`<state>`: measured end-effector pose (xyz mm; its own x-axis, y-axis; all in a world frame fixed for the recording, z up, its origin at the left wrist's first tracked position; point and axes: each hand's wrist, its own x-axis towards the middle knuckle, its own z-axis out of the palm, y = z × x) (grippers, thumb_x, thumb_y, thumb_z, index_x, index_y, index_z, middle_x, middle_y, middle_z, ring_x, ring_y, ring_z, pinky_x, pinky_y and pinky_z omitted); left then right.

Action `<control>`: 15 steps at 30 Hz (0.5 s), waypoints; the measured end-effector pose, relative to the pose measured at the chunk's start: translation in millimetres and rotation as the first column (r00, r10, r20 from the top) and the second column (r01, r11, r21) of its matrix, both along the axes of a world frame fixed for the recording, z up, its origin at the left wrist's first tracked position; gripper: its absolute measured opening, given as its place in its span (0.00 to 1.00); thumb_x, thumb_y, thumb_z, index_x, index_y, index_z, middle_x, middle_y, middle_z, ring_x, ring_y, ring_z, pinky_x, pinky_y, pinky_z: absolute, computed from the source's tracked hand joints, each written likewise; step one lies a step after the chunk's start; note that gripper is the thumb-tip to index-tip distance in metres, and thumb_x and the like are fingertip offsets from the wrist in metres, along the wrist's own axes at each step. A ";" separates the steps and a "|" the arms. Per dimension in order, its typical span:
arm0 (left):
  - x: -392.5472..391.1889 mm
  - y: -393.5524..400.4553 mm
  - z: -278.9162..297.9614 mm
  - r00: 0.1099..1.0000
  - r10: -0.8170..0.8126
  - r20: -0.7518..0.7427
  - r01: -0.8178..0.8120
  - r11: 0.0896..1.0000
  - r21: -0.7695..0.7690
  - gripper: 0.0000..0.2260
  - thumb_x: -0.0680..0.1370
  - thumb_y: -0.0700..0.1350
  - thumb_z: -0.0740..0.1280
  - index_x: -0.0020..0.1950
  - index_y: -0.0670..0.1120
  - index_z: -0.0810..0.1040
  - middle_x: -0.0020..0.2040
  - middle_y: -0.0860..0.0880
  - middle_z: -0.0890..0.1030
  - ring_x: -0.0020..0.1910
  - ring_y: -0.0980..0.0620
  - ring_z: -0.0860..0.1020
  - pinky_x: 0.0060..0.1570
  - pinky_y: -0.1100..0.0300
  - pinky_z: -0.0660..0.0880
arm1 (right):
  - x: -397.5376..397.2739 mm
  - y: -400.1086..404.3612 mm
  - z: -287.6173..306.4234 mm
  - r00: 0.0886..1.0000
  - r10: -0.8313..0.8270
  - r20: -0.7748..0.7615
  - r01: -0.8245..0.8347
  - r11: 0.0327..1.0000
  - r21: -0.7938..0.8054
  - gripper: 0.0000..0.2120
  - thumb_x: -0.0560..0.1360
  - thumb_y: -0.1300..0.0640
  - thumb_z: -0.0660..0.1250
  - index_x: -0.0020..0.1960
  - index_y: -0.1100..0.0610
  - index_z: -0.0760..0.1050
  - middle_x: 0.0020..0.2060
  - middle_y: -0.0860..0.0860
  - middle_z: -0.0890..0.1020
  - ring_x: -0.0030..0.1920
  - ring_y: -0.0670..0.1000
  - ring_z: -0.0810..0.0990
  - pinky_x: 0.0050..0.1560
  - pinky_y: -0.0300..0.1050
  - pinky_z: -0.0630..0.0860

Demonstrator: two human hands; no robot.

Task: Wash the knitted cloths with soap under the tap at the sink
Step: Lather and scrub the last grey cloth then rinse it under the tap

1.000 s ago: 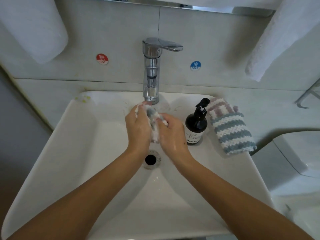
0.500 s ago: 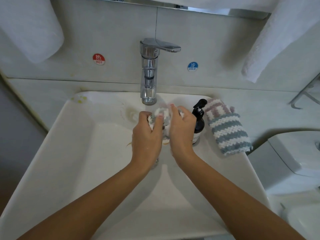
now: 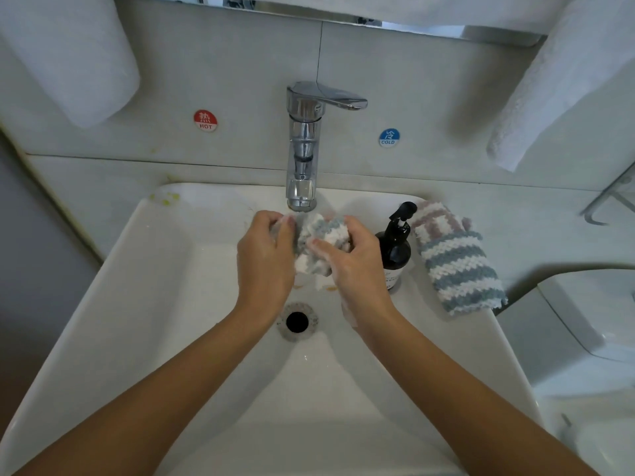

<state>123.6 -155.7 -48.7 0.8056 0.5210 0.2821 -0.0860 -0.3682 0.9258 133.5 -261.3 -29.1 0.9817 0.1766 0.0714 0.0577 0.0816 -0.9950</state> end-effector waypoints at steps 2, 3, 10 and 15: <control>0.6 5.0 1.7 0.999 0.028 0.020 -0.028 1.000 -0.015 0.09 0.81 0.47 0.63 0.47 0.42 0.75 0.36 0.53 0.76 0.32 0.63 0.74 0.32 0.70 0.70 | -4.7 2.8 -5.0 0.997 0.068 -0.032 -0.070 0.996 -0.057 0.15 0.74 0.70 0.67 0.51 0.52 0.74 0.46 0.53 0.81 0.45 0.48 0.82 0.44 0.42 0.81; 0.4 5.4 2.3 0.999 0.034 0.023 -0.033 0.999 -0.029 0.11 0.81 0.48 0.64 0.45 0.41 0.74 0.35 0.53 0.75 0.31 0.63 0.73 0.31 0.70 0.69 | -7.5 5.5 -8.0 0.996 0.086 -0.033 -0.088 0.992 -0.089 0.15 0.75 0.71 0.66 0.53 0.52 0.73 0.48 0.53 0.81 0.48 0.48 0.82 0.48 0.44 0.82; -10.8 -18.9 9.1 0.999 -0.052 0.014 0.054 0.981 -0.185 0.19 0.83 0.51 0.58 0.37 0.41 0.73 0.30 0.47 0.75 0.28 0.58 0.73 0.29 0.62 0.72 | -3.2 12.1 -13.3 0.973 -0.136 0.188 0.164 0.976 -0.143 0.13 0.82 0.63 0.58 0.43 0.49 0.70 0.33 0.41 0.78 0.34 0.42 0.78 0.33 0.39 0.74; -26.7 -31.2 12.8 0.994 -0.082 0.078 0.097 0.972 -0.213 0.18 0.82 0.51 0.59 0.37 0.41 0.74 0.31 0.46 0.76 0.31 0.56 0.74 0.31 0.62 0.72 | -1.2 9.8 -17.1 0.956 -0.154 0.251 0.211 0.953 -0.219 0.18 0.80 0.63 0.59 0.33 0.51 0.65 0.24 0.42 0.69 0.27 0.44 0.67 0.29 0.42 0.65</control>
<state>96.9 -186.9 -35.9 0.8345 0.5024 0.2262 -0.1747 -0.1481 0.9734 132.3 -251.5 -46.2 0.9609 0.0357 0.2747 0.2763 -0.1925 -0.9416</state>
